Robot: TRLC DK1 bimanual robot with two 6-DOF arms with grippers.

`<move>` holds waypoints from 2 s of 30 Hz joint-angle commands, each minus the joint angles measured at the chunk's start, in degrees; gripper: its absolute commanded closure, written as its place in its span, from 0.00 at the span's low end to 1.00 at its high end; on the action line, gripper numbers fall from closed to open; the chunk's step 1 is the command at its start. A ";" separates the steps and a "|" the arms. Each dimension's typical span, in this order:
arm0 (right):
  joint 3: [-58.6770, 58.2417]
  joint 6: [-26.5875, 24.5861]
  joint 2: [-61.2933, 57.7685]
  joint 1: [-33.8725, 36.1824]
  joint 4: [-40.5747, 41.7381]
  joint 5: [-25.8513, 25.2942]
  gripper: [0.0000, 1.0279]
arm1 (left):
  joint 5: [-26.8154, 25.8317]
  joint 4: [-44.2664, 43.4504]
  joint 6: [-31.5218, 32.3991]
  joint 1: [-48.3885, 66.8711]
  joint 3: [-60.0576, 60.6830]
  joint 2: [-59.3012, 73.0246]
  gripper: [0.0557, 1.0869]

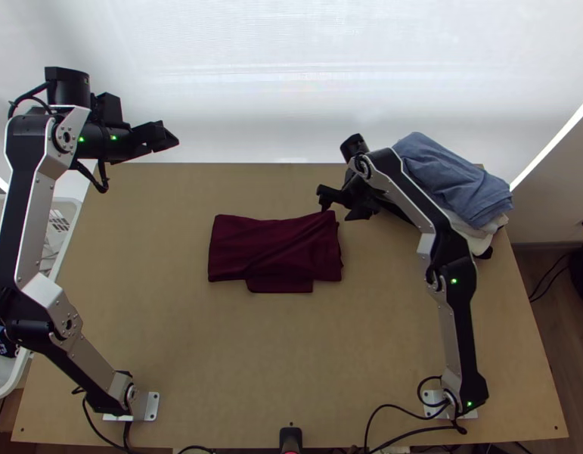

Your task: Fold the t-shirt

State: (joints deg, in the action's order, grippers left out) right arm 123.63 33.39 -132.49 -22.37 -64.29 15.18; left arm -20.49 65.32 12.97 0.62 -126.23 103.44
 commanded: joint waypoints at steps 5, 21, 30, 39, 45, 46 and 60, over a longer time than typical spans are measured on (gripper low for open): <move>-12.01 -2.10 9.18 2.42 3.65 8.46 0.05 | -0.34 0.42 -0.93 -0.18 -1.47 -1.22 0.04; -29.94 -4.73 13.75 2.86 19.73 16.64 0.05 | -0.34 0.51 -0.84 -0.01 -1.56 -1.57 0.04; -31.17 -4.21 12.16 -0.92 23.16 16.99 0.05 | -0.34 0.42 -0.84 -0.10 -1.73 -1.92 0.04; -27.04 -2.10 8.74 -6.81 24.48 16.99 0.05 | -0.34 0.51 -0.84 -0.18 -2.44 -2.10 0.04; -26.95 -2.01 9.09 -5.14 24.39 16.46 0.05 | -0.34 0.69 -0.93 -0.62 -2.44 -2.28 0.04; -27.13 -2.01 9.70 -4.35 24.39 15.93 0.05 | -0.34 0.69 -0.93 -0.54 -2.35 -2.28 0.04; -34.60 -7.20 13.92 2.77 23.07 13.47 0.05 | -0.43 0.25 -0.76 0.70 -2.44 -1.66 0.04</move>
State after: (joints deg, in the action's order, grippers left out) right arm 91.33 27.44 -119.98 -19.33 -40.56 28.95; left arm -20.49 65.28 12.97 0.80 -127.20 103.11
